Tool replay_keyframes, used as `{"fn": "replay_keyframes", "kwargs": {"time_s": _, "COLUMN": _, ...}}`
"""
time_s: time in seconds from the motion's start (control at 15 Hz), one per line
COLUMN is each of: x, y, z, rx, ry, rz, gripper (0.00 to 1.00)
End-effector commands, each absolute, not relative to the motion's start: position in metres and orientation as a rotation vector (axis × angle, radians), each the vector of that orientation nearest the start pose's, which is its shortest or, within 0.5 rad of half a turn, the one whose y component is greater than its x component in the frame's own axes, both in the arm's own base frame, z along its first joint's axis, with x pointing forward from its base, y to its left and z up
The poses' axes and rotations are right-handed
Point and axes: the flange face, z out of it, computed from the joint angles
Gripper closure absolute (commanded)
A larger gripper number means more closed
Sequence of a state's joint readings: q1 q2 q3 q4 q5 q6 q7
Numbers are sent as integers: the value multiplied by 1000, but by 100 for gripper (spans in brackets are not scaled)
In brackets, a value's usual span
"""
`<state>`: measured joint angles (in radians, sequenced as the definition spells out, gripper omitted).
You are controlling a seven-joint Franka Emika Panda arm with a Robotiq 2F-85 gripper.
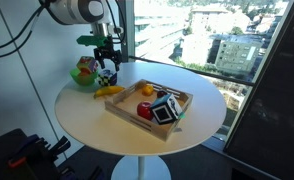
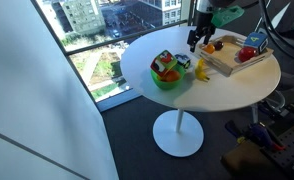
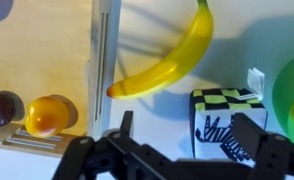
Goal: Remove the plushy cube with letter A from the crate and put it on the table
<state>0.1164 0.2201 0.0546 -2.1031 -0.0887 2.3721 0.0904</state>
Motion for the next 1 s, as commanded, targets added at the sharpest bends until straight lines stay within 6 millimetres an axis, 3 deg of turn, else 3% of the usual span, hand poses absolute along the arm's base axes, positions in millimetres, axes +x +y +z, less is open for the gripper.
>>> {"fn": "replay_keyframes", "kwargs": {"time_s": 0.0, "x": 569, "y": 91, "z": 333, "rx": -3155, "ry": -179, "rz": -89, "gripper": 0}}
{"fn": "replay_keyframes", "kwargs": {"time_s": 0.47, "x": 549, "y": 68, "z": 340, "rx": -3191, "ry": -130, "rz": 133, "gripper": 0}}
{"fn": "replay_keyframes", "kwargs": {"time_s": 0.93, "x": 520, "y": 41, "z": 367, "rx": -3204, "ry": -67, "rz": 310, "gripper": 0}}
